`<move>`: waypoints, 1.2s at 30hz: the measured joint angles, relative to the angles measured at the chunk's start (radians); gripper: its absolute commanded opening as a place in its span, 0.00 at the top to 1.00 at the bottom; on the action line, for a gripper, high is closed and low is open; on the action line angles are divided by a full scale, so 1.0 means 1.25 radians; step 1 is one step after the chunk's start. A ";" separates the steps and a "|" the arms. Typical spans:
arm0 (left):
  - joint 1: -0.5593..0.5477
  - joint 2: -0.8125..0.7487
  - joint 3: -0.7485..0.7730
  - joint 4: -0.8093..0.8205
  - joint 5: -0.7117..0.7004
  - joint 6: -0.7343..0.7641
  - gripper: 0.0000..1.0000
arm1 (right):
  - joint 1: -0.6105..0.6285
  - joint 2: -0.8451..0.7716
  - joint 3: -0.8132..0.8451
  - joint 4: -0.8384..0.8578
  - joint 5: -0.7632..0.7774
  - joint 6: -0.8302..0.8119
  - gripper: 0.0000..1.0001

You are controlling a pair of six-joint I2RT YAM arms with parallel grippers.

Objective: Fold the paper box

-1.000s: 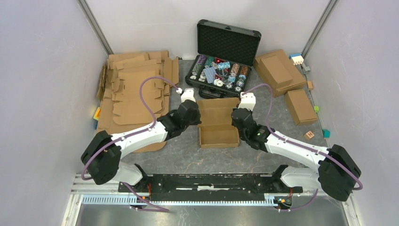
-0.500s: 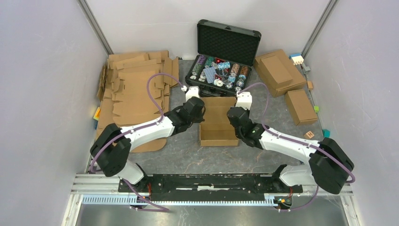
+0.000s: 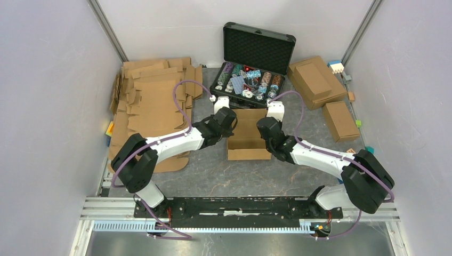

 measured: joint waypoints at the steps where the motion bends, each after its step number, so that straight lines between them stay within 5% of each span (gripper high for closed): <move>1: 0.000 0.003 0.005 -0.007 0.000 0.000 0.90 | 0.000 0.000 0.000 0.000 -0.002 0.001 1.00; 36: -0.111 0.049 0.061 -0.131 -0.186 -0.164 0.86 | 0.000 -0.078 -0.092 0.049 -0.035 0.034 1.00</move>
